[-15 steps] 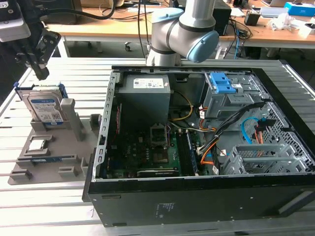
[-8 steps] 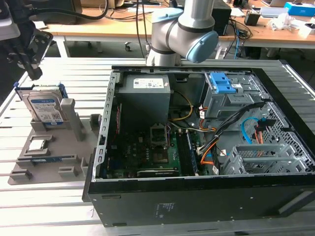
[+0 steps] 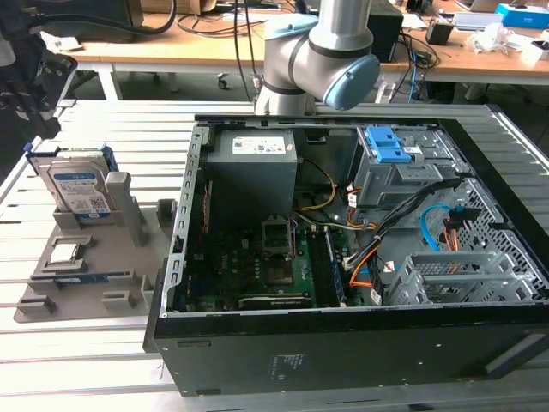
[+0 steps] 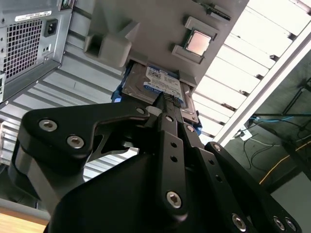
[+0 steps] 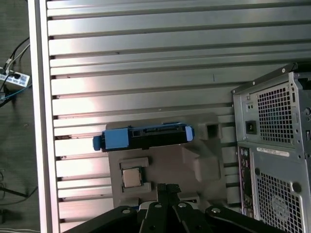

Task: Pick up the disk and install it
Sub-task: 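Reach for the disk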

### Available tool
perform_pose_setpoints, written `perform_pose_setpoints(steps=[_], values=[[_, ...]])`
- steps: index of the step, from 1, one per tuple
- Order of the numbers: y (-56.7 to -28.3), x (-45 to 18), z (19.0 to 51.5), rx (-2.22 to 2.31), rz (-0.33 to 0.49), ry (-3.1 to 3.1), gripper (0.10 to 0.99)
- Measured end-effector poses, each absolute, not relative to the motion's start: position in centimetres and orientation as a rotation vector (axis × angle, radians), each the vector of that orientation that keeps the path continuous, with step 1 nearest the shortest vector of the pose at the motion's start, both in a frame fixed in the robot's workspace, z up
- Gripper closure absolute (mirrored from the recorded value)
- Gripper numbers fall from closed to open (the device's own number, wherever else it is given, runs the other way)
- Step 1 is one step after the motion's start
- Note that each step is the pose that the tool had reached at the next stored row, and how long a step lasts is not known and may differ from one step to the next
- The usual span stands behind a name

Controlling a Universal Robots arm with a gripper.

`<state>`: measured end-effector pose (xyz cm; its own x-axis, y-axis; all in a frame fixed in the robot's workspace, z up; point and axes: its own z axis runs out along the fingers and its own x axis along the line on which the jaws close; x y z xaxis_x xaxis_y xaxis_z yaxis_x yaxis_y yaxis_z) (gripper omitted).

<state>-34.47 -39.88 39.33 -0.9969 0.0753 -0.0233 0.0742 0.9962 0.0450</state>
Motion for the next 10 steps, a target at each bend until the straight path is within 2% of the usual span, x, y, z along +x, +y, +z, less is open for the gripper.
perform_pose_setpoints(steps=[10], values=[[-39.9,-36.7,39.3,0.117,0.069,3.114,0.980]])
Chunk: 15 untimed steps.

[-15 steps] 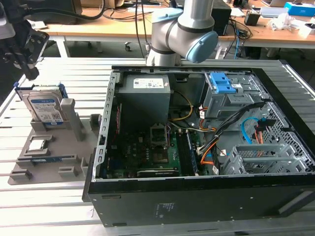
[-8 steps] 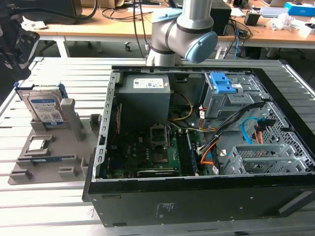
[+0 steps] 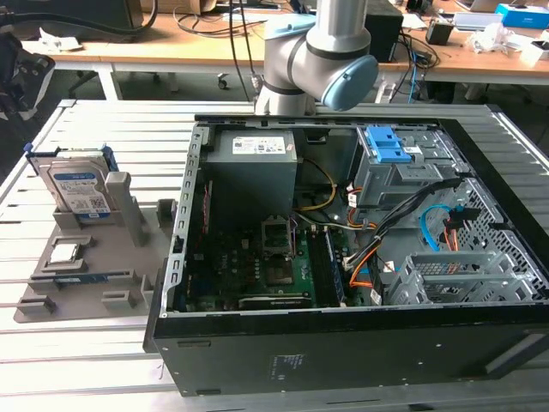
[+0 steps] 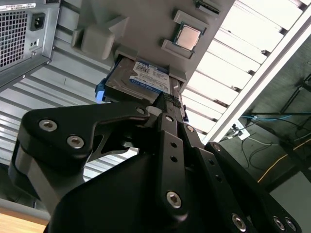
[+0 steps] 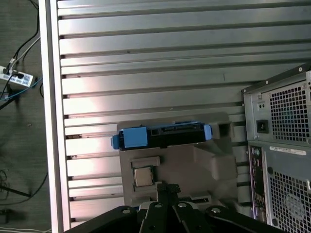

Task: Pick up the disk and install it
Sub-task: 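Reach for the disk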

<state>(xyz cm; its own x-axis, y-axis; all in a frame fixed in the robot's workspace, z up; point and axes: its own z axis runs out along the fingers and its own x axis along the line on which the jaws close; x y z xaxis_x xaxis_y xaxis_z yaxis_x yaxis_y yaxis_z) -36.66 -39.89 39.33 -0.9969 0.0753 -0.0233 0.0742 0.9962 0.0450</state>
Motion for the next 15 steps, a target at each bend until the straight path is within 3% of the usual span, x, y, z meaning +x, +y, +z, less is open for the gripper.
perform_pose_setpoints(steps=[15], values=[[-39.9,-40.6,39.3,0.117,0.069,3.114,0.980]])
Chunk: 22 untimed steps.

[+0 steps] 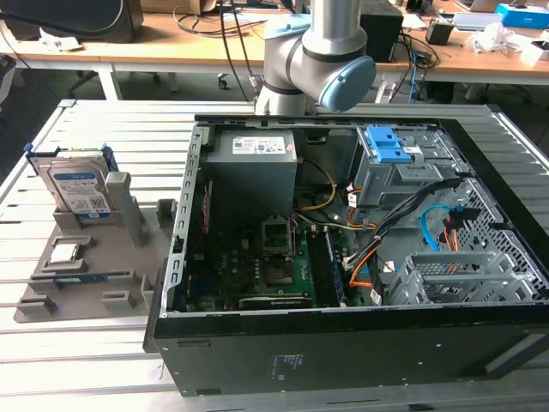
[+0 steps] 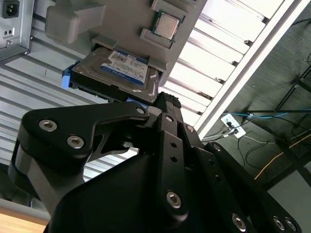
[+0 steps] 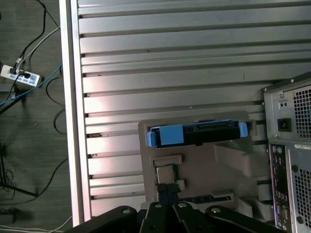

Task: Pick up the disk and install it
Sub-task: 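Reach for the disk, then pick up the disk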

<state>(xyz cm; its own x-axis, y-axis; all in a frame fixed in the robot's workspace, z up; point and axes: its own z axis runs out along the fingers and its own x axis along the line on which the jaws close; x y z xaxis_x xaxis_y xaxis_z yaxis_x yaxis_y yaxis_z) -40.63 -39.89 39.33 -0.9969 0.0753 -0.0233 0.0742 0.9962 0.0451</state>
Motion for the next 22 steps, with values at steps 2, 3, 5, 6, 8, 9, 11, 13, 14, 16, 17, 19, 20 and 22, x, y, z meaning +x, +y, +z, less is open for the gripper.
perform_pose_setpoints(steps=[2,3,5,6,8,9,11,13,14,16,17,19,20,22], values=[[-39.88,-41.08,39.33,0.117,0.069,3.114,0.980],[-39.89,-41.13,39.33,0.116,0.069,3.114,0.980],[-39.89,-41.14,39.33,0.116,0.069,3.114,0.980],[-39.88,-41.16,39.33,0.117,0.069,3.114,0.980],[-39.89,-41.17,39.33,0.117,0.069,3.114,0.980],[-39.88,-41.18,39.33,0.117,0.069,3.114,0.980],[-39.88,-41.20,39.33,0.117,0.069,3.114,0.980],[-39.89,-41.22,39.33,0.117,0.069,3.114,0.980],[-39.89,-41.23,39.33,0.117,0.069,3.114,0.980],[-39.89,-41.24,39.33,0.117,0.069,3.114,0.980],[-39.89,-41.25,39.33,0.117,0.069,3.114,0.980],[-39.88,-41.28,39.33,0.097,0.069,3.115,0.980],[-39.88,-41.28,39.33,0.050,0.070,3.116,0.980],[-39.88,-41.28,39.33,-0.059,0.071,3.118,0.980]])
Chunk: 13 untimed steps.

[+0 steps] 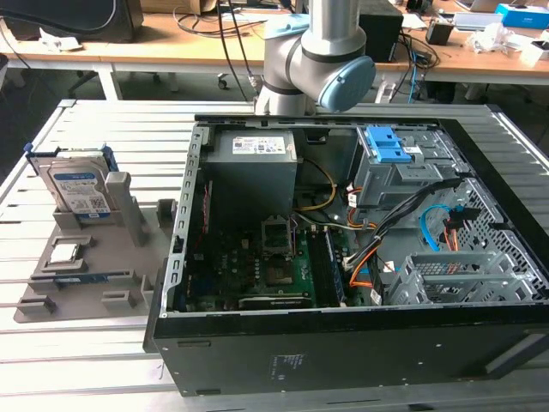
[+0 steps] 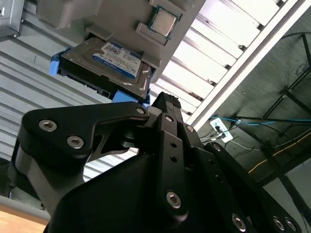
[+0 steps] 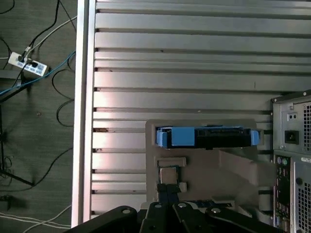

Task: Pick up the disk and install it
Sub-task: 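Pick up the disk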

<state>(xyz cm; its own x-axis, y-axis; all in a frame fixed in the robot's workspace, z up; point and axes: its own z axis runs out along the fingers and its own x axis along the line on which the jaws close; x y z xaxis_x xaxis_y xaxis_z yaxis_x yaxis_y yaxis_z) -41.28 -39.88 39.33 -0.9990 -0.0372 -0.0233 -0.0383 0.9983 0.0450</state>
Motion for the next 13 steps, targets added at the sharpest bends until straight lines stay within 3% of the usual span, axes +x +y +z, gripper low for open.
perform_pose_setpoints(steps=[13], values=[[-39.88,-41.28,39.33,-0.683,0.063,3.054,0.980]])
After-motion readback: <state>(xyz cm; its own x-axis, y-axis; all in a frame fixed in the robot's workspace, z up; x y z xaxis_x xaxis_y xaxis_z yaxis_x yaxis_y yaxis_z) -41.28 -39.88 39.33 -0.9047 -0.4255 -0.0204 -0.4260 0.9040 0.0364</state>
